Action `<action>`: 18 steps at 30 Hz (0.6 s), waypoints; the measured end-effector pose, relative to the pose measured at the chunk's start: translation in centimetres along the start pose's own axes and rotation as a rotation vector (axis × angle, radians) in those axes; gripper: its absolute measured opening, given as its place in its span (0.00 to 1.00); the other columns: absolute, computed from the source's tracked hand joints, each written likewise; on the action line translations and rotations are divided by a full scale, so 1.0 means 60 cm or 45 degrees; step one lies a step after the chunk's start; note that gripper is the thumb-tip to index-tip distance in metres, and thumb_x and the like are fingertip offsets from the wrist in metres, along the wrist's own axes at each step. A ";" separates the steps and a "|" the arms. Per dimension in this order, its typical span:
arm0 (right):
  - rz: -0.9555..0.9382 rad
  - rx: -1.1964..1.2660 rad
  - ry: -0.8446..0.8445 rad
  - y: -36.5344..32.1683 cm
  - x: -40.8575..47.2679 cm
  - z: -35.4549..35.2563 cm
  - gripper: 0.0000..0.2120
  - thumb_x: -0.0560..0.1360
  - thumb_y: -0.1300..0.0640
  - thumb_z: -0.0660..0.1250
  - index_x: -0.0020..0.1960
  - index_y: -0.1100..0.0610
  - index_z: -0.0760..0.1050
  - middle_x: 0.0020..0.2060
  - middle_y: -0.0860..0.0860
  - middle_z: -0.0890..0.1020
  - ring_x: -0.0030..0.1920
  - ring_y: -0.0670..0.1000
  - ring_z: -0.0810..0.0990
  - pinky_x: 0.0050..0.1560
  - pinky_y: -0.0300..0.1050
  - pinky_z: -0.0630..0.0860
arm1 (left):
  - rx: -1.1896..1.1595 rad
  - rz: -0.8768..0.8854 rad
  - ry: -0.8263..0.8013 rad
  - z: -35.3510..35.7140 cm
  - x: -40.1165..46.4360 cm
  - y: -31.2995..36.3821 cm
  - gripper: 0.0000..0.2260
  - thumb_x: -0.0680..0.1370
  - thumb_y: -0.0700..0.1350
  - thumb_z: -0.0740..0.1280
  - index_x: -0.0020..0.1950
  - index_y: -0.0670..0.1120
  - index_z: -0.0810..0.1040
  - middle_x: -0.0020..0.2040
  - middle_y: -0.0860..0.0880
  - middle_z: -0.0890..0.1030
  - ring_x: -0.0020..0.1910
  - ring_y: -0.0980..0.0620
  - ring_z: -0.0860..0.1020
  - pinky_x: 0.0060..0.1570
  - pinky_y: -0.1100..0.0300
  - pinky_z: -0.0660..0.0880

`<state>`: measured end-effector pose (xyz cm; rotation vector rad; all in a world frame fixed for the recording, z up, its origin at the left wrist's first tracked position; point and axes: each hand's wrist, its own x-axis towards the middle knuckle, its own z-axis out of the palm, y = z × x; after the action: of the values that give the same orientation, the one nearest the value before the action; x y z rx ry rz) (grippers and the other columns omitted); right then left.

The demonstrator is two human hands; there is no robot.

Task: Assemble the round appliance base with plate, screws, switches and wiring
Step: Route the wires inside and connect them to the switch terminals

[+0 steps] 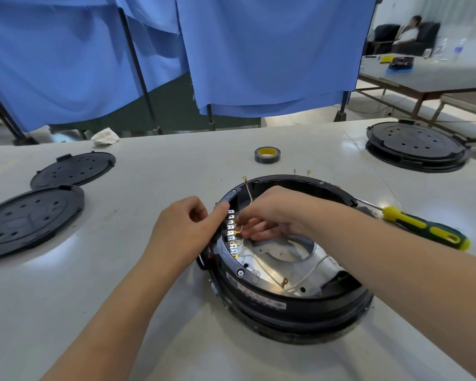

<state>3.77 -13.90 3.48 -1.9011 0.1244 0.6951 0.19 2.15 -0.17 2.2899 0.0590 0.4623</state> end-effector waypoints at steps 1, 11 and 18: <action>-0.008 -0.009 0.003 0.000 0.000 0.000 0.04 0.75 0.62 0.68 0.42 0.62 0.76 0.24 0.52 0.81 0.25 0.45 0.81 0.27 0.35 0.78 | -0.008 0.017 -0.026 0.002 0.000 -0.001 0.22 0.72 0.62 0.67 0.31 0.45 0.72 0.23 0.56 0.71 0.26 0.58 0.69 0.31 0.59 0.63; -0.042 -0.198 -0.006 -0.003 -0.010 -0.010 0.07 0.75 0.57 0.69 0.43 0.61 0.79 0.23 0.50 0.78 0.23 0.44 0.76 0.34 0.36 0.80 | -0.213 0.085 -0.199 0.004 0.005 -0.011 0.20 0.75 0.52 0.70 0.29 0.45 0.67 0.21 0.57 0.69 0.21 0.60 0.68 0.25 0.71 0.64; 0.074 -0.357 -0.212 -0.003 -0.021 -0.024 0.06 0.75 0.55 0.69 0.41 0.56 0.77 0.26 0.47 0.78 0.24 0.42 0.74 0.27 0.33 0.74 | -0.087 0.171 -0.290 0.005 0.012 -0.003 0.17 0.70 0.56 0.62 0.30 0.47 0.61 0.23 0.55 0.62 0.26 0.56 0.61 0.31 0.57 0.60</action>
<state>3.38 -15.32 4.69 -2.1013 -0.0251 0.9475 0.98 2.21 -0.30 2.2725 -0.2213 0.2643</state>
